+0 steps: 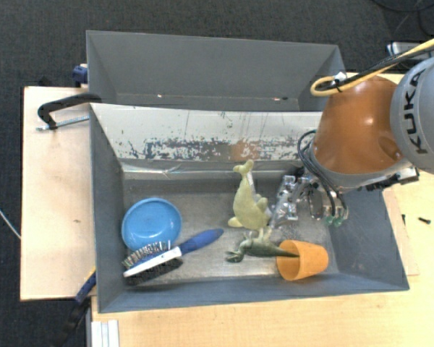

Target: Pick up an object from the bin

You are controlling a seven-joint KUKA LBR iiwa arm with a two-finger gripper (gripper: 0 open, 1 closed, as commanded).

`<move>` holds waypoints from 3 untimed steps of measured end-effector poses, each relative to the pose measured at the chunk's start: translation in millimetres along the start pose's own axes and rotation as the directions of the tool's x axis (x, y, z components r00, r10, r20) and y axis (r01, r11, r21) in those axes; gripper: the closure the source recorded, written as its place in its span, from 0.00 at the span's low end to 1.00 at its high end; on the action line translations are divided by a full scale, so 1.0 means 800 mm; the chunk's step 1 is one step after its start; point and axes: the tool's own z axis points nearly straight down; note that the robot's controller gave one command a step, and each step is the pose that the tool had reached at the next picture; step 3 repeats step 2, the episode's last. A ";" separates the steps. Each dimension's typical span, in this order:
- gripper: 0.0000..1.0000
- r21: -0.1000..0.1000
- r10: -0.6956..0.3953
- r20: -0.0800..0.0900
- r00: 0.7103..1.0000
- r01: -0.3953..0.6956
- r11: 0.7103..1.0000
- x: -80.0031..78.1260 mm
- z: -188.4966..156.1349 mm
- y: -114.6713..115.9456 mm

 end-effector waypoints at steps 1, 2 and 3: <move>1.00 0.001 -0.049 0.010 0.999 0.049 0.999 -0.002 0.088 0.011; 1.00 -0.002 -0.035 0.001 0.999 0.035 0.999 -0.003 -0.051 0.022; 1.00 -0.002 -0.035 0.001 0.999 0.035 0.999 -0.003 -0.051 0.022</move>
Offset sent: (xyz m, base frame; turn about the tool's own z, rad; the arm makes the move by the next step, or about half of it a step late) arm -0.0053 0.0119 -0.0971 -0.0547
